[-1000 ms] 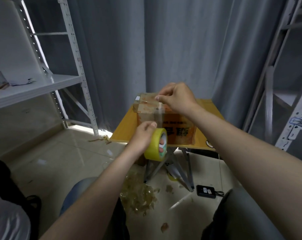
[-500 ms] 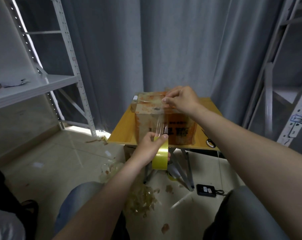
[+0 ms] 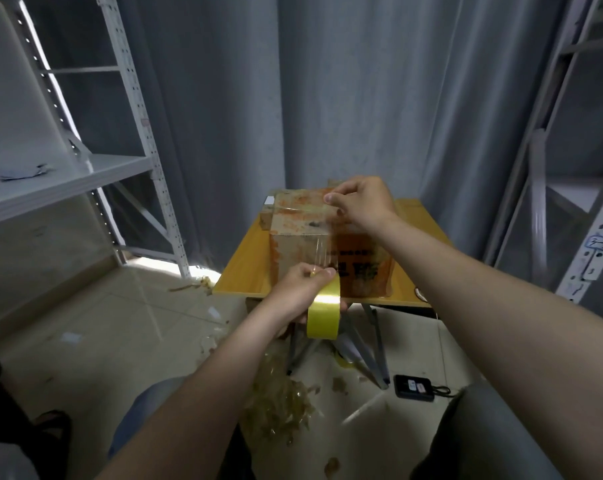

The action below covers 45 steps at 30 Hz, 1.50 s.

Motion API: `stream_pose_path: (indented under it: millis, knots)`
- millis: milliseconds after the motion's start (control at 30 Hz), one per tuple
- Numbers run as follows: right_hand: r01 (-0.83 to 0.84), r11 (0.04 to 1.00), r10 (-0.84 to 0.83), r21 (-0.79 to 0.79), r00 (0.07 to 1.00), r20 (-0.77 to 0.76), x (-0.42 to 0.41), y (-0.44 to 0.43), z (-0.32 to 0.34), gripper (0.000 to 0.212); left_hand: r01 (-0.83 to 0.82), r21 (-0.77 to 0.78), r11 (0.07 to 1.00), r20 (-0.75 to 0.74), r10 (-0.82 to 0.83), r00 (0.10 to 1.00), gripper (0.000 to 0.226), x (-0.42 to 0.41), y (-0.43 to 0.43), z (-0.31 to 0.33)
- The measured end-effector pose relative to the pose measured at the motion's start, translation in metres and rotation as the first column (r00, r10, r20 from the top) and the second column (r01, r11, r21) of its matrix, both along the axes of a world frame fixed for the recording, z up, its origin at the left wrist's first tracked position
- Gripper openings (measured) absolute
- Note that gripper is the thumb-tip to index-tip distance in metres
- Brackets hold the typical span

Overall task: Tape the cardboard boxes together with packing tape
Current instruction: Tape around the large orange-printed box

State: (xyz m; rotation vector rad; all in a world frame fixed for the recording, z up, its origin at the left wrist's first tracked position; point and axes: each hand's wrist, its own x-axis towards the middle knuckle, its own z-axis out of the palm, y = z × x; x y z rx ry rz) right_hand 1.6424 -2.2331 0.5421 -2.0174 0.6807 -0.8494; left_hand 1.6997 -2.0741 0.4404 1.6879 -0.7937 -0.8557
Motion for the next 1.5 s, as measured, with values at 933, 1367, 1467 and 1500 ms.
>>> stream_pose_path:
  millis: [933,1367,1467,1500]
  knots:
    - [0.044,0.999,-0.044,-0.007,0.997,0.063,0.041,-0.042,0.041,0.022,-0.135,-0.045,0.99,-0.202,0.124,0.971,0.034,-0.012,0.017,0.009]
    - [0.077,0.996,-0.07,0.046,0.988,-0.139,0.101,-0.085,0.008,0.019,-0.197,0.038,0.98,-0.02,0.198,0.98,0.039,0.025,-0.005,0.022]
    - [0.078,0.997,-0.074,0.008,0.969,-0.235,0.11,-0.091,-0.002,0.029,-0.191,0.049,0.98,0.008,0.191,0.982,0.041,0.028,-0.007,0.02]
    - [0.085,0.996,-0.084,-0.01,0.96,-0.268,0.112,-0.093,-0.006,0.029,-0.191,0.055,0.98,0.021,0.19,0.982,0.041,0.029,-0.008,0.019]
